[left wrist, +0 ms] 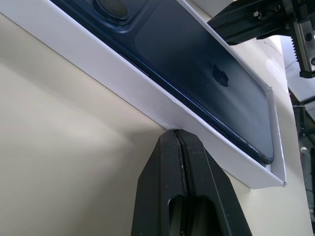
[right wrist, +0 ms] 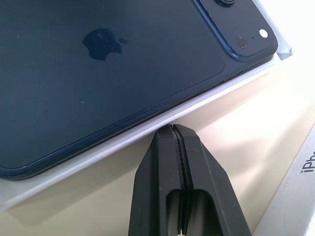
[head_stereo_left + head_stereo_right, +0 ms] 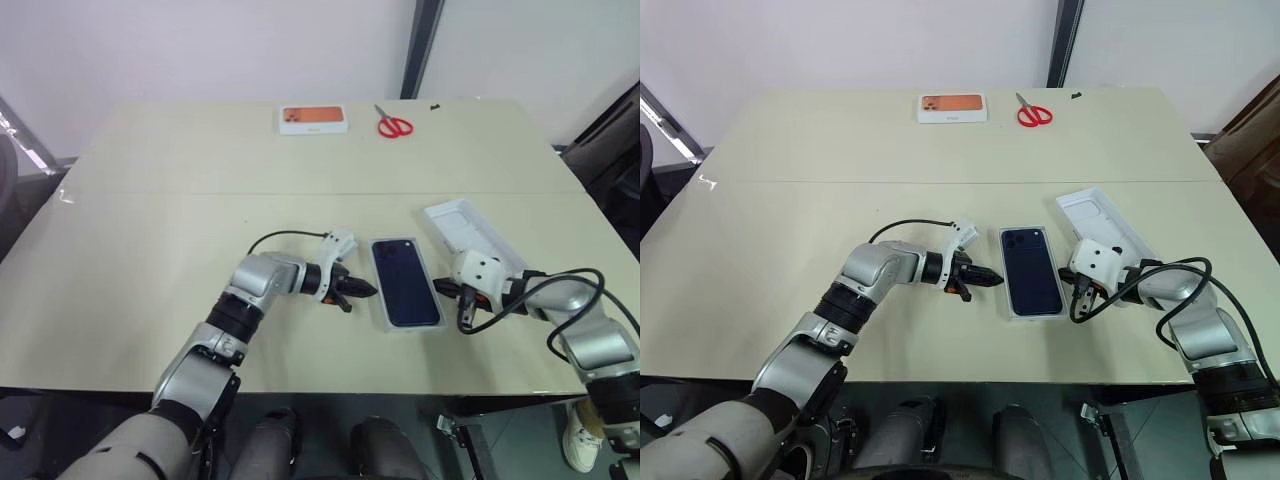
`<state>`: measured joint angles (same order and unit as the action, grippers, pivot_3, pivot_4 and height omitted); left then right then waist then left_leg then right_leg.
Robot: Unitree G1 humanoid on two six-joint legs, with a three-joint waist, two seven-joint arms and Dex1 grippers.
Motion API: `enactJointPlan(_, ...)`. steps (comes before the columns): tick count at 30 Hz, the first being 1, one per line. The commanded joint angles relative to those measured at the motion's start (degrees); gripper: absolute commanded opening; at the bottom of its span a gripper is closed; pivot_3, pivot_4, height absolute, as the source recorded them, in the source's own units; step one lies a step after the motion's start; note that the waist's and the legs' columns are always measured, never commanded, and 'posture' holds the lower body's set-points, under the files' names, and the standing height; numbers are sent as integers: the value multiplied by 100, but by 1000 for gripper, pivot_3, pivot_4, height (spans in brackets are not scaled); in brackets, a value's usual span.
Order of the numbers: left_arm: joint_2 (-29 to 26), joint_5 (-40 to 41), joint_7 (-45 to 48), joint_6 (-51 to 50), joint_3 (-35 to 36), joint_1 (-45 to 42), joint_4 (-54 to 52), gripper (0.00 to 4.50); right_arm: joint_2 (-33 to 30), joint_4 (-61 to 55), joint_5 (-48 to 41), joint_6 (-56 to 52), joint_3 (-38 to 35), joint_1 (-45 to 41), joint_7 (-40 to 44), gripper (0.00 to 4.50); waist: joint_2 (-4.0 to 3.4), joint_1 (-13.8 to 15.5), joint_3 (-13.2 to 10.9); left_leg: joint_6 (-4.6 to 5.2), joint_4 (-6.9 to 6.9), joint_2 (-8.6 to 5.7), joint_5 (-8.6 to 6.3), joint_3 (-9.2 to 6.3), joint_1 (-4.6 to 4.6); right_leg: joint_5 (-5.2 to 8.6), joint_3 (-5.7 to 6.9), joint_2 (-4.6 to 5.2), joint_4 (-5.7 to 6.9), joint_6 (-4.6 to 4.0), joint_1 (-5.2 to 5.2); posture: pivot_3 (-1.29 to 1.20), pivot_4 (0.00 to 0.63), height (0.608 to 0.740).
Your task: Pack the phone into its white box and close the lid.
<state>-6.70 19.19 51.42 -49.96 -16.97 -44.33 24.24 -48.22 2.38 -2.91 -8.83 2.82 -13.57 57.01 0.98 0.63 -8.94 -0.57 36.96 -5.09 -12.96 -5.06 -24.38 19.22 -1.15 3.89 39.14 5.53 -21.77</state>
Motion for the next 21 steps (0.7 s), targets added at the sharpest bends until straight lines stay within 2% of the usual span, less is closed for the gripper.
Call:
enactJointPlan(1,3,-44,-152,289,192,73,-194,29,26,-140,-70,174,-75,-163,-6,0,0,0,0,0,0,0,0,0,0,0,0,0,0,0,0,0,150,734)
enactJointPlan(3,-119,38,-77,427,355,107,-340,29,59,-203,-375,-230,-346,-259,-22,0,0,-1,-1,0,0,0,0,0,0,0,0,0,0,0,-1,0,150,734)
enactJointPlan(6,-309,190,-26,647,701,143,-544,914,-27,-287,-618,-513,-673,-283,-79,886,-1,-10,-2,-1,-3,1,1,1,-2,0,-2,0,2,0,-7,0,150,734)
enactJointPlan(7,-370,209,-15,741,790,160,-628,1276,-44,-297,-658,-574,-764,-295,-138,1292,-1,-8,-2,-2,-5,2,1,0,-3,0,-2,0,2,0,-9,0,150,734)
enactJointPlan(13,-875,336,511,1175,946,342,-1125,4350,-159,28,-508,-972,-883,-663,-450,4404,-3,-3,-2,-2,-5,2,1,2,-3,0,-4,0,1,0,-8,0,150,734)
enactJointPlan(14,-981,322,658,1322,915,396,-1227,4472,-148,128,-488,-1137,-859,-798,-512,4496,-4,-5,-3,-2,-6,2,1,2,-3,0,-4,0,0,0,-8,0,150,734)
enactJointPlan(19,-1560,283,1480,2121,875,678,-1541,4472,-266,373,-408,-1921,-525,-1311,-349,4496,-7,-11,-4,-3,-9,2,1,3,-4,0,-6,0,1,-2,-13,0,150,734)
enactJointPlan(21,-1766,110,1656,2586,832,799,-1491,4472,-247,334,-626,-2558,-511,-1469,-249,4496,-8,-12,-5,-3,-11,3,1,4,-4,0,-7,0,0,-2,-14,0,150,734)
